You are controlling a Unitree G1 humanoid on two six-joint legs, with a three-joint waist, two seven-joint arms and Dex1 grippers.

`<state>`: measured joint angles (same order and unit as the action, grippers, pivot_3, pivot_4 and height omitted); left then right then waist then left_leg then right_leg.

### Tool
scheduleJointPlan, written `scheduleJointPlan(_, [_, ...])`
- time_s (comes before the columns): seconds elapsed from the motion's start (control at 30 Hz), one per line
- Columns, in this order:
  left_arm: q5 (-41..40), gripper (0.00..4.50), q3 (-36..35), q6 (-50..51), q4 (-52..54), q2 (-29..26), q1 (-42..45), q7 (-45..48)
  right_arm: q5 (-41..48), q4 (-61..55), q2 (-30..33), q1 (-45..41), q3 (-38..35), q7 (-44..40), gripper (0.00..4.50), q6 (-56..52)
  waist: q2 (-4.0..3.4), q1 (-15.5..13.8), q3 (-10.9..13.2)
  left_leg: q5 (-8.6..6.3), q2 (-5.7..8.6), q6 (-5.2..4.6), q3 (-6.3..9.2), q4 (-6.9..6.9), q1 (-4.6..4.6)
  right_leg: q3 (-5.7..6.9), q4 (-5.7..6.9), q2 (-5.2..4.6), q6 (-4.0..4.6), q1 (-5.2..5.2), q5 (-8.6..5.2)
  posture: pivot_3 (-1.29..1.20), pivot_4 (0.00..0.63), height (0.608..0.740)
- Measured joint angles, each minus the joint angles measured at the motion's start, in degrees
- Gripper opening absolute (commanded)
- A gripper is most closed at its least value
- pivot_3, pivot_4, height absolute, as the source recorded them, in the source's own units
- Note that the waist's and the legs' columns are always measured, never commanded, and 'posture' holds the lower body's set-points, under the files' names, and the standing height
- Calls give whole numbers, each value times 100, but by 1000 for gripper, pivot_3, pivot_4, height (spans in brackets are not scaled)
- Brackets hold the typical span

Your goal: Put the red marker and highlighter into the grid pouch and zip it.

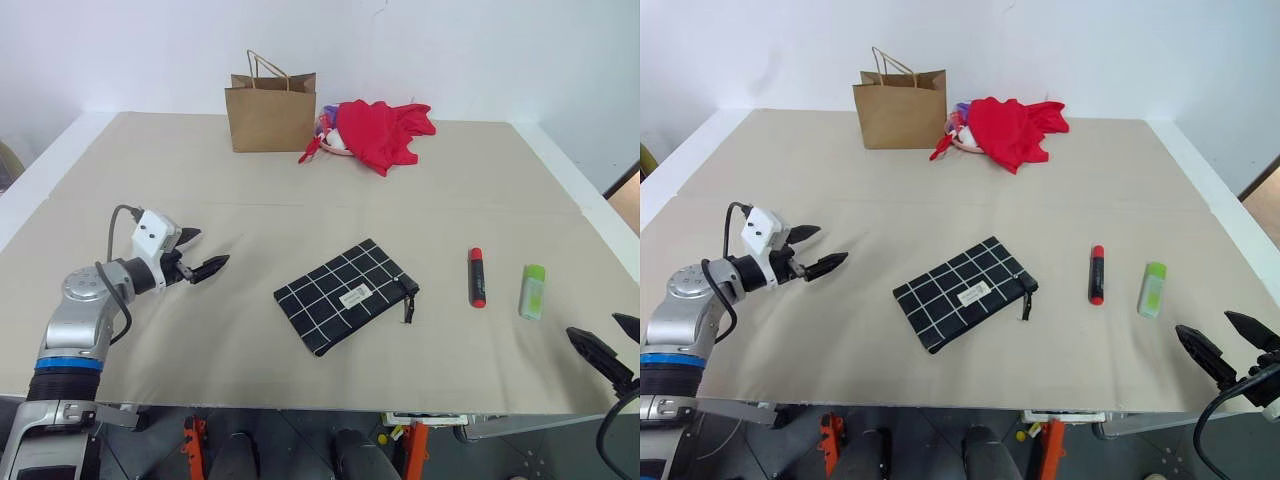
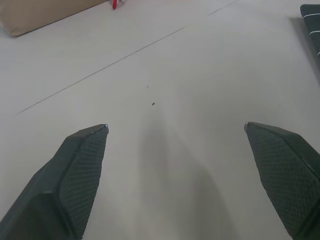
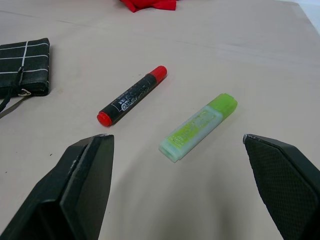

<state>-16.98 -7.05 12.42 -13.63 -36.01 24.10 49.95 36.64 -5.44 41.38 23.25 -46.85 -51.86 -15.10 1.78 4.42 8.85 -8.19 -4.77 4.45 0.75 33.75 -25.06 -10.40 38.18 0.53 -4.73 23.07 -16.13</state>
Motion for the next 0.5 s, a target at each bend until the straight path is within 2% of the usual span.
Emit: scheduleJointPlan(0.5, [-58, 4500, 71, -133, 32, -87, -92, 588, 6, -685, 0, -183, 193, 265, 4447, -385, -2, -7, 0, 0, 0, 0, 1, 0, -1, 2, 0, -1, 0, 0, -1, 0, 150, 740])
